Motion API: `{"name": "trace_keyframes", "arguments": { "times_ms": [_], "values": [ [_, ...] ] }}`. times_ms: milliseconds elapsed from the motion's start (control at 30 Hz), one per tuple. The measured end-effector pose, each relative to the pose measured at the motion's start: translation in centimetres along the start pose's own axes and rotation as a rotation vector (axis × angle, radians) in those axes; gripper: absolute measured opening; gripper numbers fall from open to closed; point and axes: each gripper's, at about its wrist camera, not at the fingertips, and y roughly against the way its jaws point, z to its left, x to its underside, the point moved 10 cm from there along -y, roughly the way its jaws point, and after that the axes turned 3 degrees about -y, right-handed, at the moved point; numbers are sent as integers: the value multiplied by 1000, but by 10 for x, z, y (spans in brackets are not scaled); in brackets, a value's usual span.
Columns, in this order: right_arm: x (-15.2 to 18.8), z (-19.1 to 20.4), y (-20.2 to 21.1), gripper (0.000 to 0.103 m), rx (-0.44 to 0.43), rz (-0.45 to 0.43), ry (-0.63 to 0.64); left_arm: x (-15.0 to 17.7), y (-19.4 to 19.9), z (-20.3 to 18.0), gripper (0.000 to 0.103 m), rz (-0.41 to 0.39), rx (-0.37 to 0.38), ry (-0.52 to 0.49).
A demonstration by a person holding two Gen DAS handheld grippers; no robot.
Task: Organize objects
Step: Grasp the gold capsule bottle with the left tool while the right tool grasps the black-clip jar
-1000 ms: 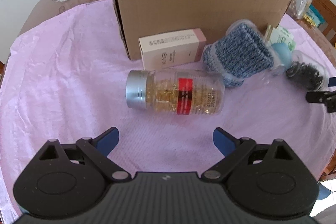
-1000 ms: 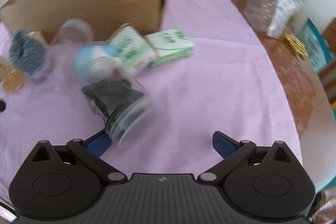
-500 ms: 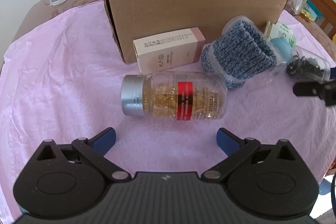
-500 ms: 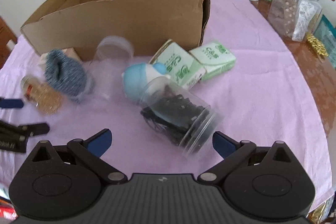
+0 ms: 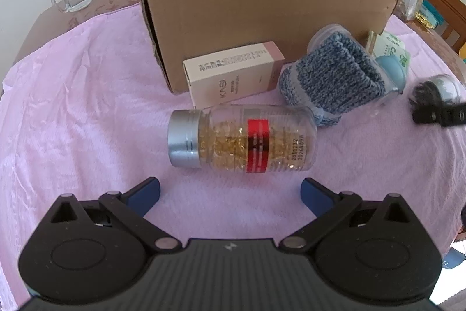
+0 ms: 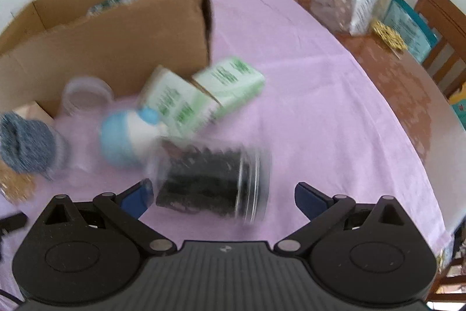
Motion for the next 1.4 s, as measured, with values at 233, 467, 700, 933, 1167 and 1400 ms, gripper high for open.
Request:
{"name": "trace_keyframes", "arguments": {
  "times_ms": [233, 467, 700, 933, 1167, 1400],
  "values": [
    [8, -8, -3, 103, 6, -17, 43, -5, -2, -1, 102, -20, -11, 10],
    [6, -5, -2, 103, -15, -88, 69, -10, -1, -4, 102, -51, -43, -15],
    [6, -4, -2, 103, -20, -115, 75, -19, 0, -12, 102, -68, -34, 15],
    [1, -1, -1, 103, -33, -79, 79, -28, 0, -7, 102, -82, -63, 48],
    [-9, 12, 4, 103, -35, -101, 129, -31, 3, -5, 101, -82, -61, 73],
    [-11, 14, 7, 94, -27, -82, 183, -32, 6, -2, 93, -61, -61, 83]
  ]
}}
